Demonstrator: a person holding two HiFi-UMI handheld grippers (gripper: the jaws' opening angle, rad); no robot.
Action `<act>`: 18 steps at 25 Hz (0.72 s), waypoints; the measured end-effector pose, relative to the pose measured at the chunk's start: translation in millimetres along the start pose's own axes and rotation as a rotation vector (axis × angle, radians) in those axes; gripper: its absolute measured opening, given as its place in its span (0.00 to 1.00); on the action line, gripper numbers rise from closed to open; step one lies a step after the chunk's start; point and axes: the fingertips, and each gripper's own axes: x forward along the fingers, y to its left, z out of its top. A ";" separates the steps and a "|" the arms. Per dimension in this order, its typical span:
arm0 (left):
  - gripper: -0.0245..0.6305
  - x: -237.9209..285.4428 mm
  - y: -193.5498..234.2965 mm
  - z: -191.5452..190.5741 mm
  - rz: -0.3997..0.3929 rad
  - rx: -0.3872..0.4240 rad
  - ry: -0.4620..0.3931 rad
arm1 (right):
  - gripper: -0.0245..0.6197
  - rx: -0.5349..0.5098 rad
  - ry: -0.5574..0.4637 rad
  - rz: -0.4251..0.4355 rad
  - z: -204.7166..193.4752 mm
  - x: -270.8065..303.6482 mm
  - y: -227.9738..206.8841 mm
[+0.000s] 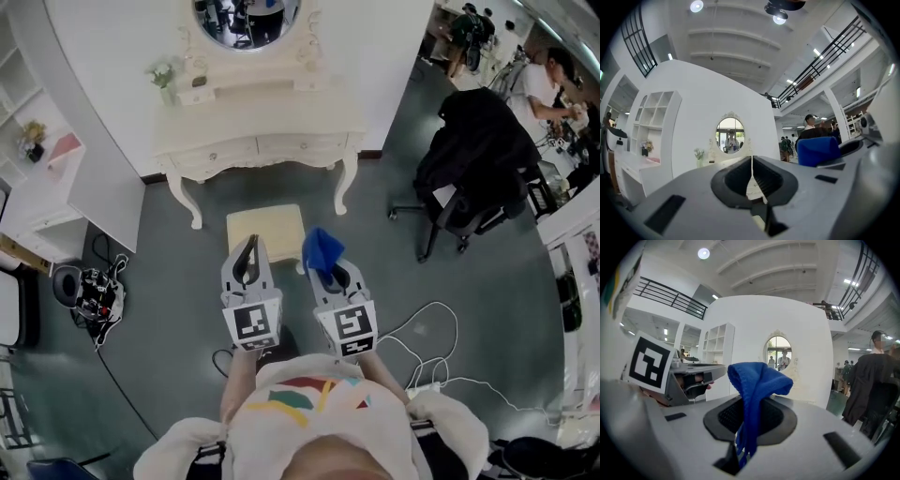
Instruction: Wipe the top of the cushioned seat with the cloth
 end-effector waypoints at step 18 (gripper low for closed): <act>0.05 180.7 143.1 12.3 -0.012 0.003 -0.022 | 0.10 0.040 -0.016 -0.076 66.2 224.9 -38.6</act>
